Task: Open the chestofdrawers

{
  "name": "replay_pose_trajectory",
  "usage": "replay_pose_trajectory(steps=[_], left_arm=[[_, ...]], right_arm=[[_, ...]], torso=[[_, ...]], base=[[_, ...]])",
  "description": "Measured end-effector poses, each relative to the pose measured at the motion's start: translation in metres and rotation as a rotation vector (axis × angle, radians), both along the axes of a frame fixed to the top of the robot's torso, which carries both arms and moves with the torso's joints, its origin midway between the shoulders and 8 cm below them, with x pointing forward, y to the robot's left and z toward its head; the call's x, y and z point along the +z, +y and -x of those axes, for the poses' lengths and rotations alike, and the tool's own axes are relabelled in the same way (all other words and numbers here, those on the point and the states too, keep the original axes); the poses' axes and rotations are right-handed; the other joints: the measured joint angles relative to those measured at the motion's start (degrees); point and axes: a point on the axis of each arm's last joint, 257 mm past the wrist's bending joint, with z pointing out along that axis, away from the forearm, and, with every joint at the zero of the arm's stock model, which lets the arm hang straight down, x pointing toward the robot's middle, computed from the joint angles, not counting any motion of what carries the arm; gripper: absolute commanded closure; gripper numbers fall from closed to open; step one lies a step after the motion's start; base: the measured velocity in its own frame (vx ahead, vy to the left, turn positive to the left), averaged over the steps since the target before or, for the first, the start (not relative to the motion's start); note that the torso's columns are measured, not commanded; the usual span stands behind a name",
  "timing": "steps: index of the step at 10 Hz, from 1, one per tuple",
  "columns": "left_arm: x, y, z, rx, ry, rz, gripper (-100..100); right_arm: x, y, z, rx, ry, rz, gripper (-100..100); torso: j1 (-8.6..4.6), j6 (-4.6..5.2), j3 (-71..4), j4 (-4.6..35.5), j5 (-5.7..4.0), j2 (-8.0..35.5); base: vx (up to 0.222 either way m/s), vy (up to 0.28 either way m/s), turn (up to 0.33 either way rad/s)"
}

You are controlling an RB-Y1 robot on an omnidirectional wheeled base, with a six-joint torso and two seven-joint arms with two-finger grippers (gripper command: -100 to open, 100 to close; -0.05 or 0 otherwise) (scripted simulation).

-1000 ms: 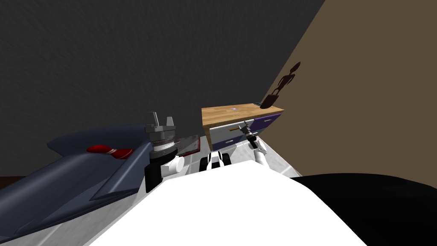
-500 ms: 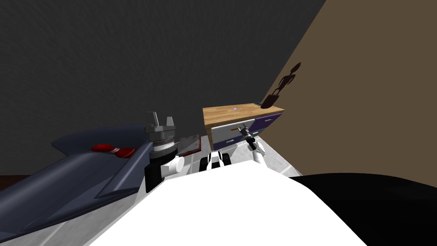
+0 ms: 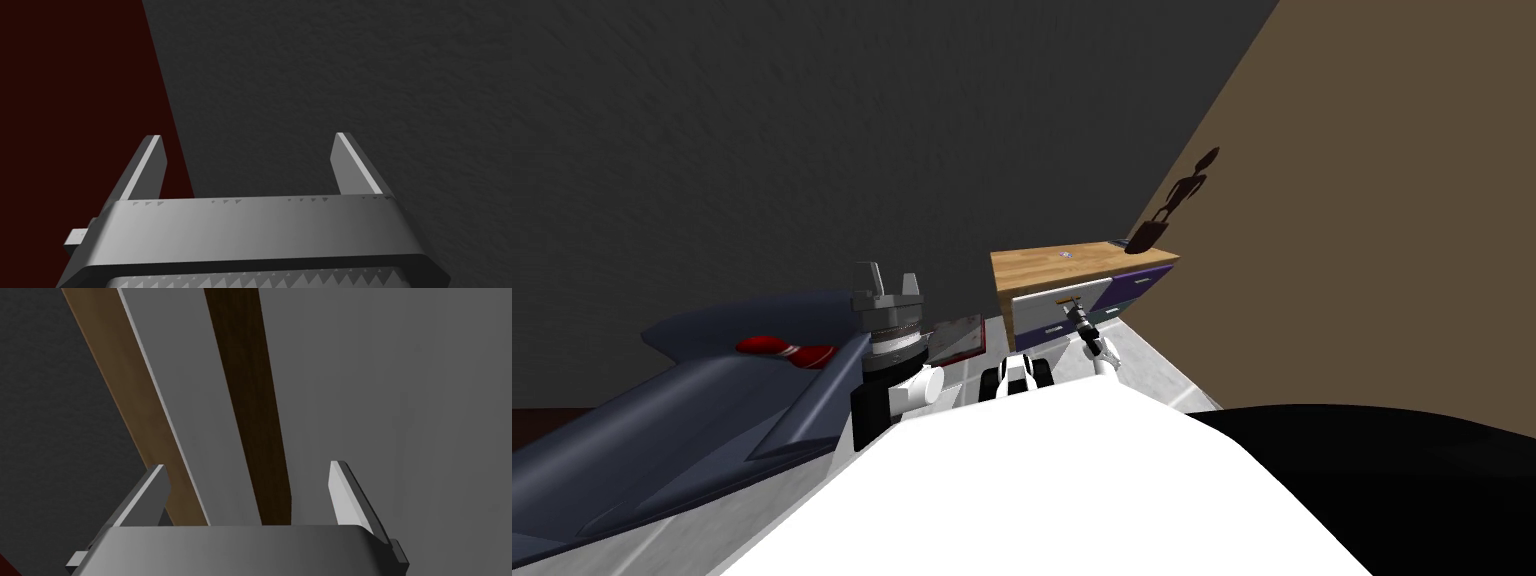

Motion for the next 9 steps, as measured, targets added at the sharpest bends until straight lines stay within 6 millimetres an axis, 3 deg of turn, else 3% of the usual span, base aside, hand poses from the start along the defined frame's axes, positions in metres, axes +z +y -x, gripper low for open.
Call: replay_pose_trajectory(steps=[3,5,6,9], left_arm=[[0.0,0.0,0.0,0.0,0.0,0.0,0],[0.0,0.0,0.0,0.0,0.0,0.0,0],[0.0,0.0,0.0,0.0,0.0,0.0,0],[0.0,0.0,0.0,0.0,0.0,0.0,0]], right_arm=[[-0.023,0.025,0.002,0.0,0.024,-0.038,-100],[-0.019,0.022,-0.003,0.0,0.022,-0.034,-100],[-0.018,0.021,-0.004,-0.002,0.023,-0.036,100],[-0.01,0.019,-0.007,0.005,0.009,-0.029,100]], torso=[[-0.03,0.0,-0.01,-0.01,-0.01,-0.02],[0.1,-0.01,-0.1,-0.03,0.03,-0.18],[0.06,0.01,-0.05,-0.03,0.02,-0.06],[-0.21,0.01,0.15,-0.18,-0.26,0.2]], base=[[-0.005,0.011,-0.001],[0.052,0.023,0.021],[0.006,0.003,-0.001],[-0.146,-0.005,-0.03]])
